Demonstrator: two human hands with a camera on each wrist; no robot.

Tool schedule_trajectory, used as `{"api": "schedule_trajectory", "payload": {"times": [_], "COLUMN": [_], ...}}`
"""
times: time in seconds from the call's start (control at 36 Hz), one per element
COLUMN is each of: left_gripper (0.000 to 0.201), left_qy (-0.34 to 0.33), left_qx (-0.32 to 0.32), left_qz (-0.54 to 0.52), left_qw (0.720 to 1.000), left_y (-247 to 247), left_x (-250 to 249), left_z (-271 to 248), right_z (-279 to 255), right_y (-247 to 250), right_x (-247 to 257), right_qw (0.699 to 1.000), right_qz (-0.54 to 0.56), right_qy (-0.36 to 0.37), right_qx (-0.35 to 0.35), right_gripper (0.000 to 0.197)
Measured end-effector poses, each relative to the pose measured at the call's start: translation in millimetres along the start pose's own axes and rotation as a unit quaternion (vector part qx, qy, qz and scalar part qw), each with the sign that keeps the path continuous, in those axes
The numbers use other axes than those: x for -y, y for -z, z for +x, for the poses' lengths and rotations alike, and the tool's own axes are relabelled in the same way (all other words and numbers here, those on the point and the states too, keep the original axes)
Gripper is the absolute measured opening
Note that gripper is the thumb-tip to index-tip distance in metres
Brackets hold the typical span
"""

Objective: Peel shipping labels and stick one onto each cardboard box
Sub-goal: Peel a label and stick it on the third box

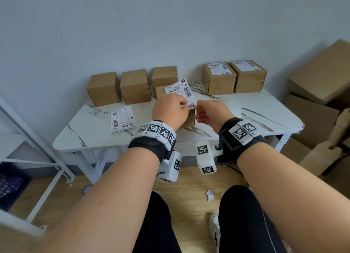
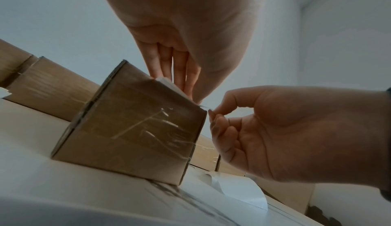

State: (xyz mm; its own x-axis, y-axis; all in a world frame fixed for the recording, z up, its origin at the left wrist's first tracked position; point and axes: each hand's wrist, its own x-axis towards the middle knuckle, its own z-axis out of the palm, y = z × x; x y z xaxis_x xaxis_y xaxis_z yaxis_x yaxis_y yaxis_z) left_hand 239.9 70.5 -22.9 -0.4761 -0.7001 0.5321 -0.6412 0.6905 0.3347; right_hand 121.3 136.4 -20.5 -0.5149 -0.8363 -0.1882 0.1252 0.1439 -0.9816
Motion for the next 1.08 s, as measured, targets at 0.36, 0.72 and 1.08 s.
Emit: {"api": "schedule_trajectory", "payload": {"times": [0.36, 0.72, 1.08], "left_gripper": [0.020, 0.023, 0.023], "left_qy": [0.003, 0.016, 0.018], "left_qx": [0.017, 0.028, 0.035], "left_qz": [-0.001, 0.002, 0.004], "left_qw": [1.000, 0.999, 0.999], "left_y": [3, 4, 7], "left_x": [1, -1, -2], "left_z": [1, 2, 2], "right_z": [-2, -2, 2], "right_y": [-4, -3, -2], "right_x": [8, 8, 6], "right_qw": [0.998, 0.999, 0.999], "right_qz": [-0.017, 0.000, -0.005], "right_qy": [-0.055, -0.044, -0.027], "right_qx": [0.005, 0.008, 0.021], "right_gripper": [0.016, 0.027, 0.027]}}
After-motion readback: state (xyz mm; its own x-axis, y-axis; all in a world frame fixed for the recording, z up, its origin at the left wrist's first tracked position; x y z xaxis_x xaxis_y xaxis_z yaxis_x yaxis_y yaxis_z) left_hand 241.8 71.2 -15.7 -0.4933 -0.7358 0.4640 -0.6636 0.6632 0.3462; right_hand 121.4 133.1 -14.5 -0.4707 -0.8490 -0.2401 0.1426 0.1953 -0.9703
